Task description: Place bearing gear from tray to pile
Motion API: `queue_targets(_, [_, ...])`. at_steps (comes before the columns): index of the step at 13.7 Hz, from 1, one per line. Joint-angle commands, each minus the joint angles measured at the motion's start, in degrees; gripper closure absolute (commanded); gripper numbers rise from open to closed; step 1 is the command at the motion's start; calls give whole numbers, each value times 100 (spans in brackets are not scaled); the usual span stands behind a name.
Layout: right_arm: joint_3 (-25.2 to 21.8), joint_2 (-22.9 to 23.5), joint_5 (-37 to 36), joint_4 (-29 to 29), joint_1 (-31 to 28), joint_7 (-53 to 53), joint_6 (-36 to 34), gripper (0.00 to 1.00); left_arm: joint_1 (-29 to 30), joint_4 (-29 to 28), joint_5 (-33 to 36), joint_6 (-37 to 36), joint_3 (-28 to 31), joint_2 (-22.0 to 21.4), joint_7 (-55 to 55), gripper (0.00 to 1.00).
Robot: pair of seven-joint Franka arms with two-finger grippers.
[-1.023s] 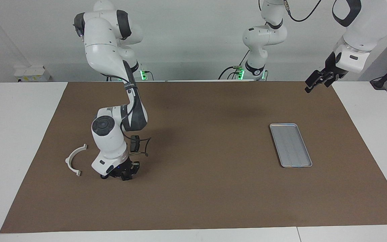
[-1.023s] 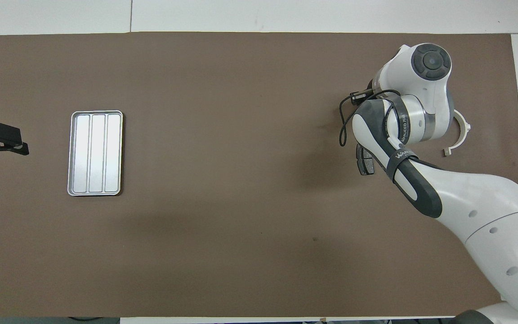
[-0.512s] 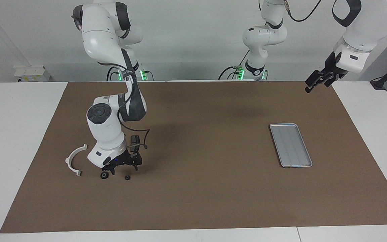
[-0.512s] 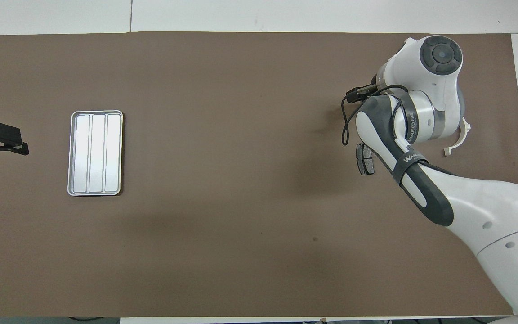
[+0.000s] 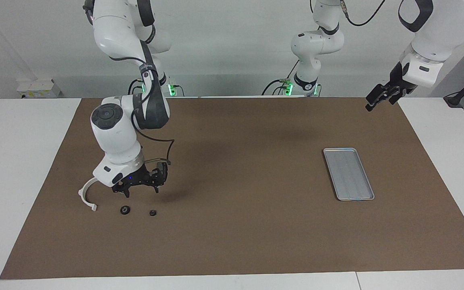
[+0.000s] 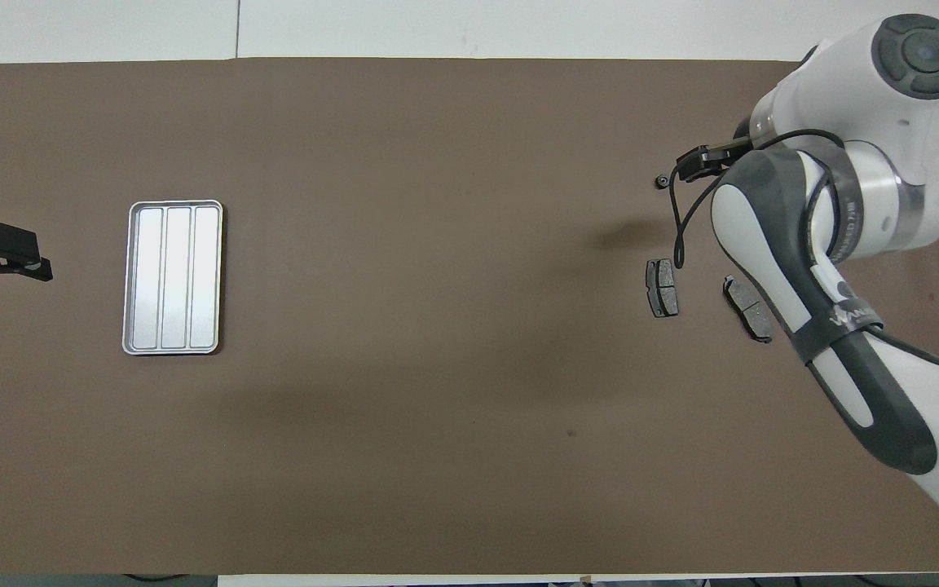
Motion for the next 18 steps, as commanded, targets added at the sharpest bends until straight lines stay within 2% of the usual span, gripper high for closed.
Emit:
queue_targets(1, [150,-743,46,-204,-301,-187,-701,0,-71,-64,20,-71,64,-91,35,0])
queue_targets(4, [159,-1403,55,-195,-486,-407,-1449,0,-71,-64,20,-79,64,-91,35,0])
queue_targets(7, [422,-2001,265,-195,-794,-381,-2153,0,-71,-64,20,-71,64,-91,35,0])
queue_targets(11, [449,-2459,363,-221,-953,-311,-2944,0,-71,-64,20,-79,64,-91,44,0])
queue_targets(14, [441,-2600,363,-274,-962,-293,-3235,0,-71,-64,20,-79,64,-91,44,0])
queue_targets(18, [423,-2723,354,-625,-962,-135,-2955,0,-71,-64,20,-79,64,-91,35,0])
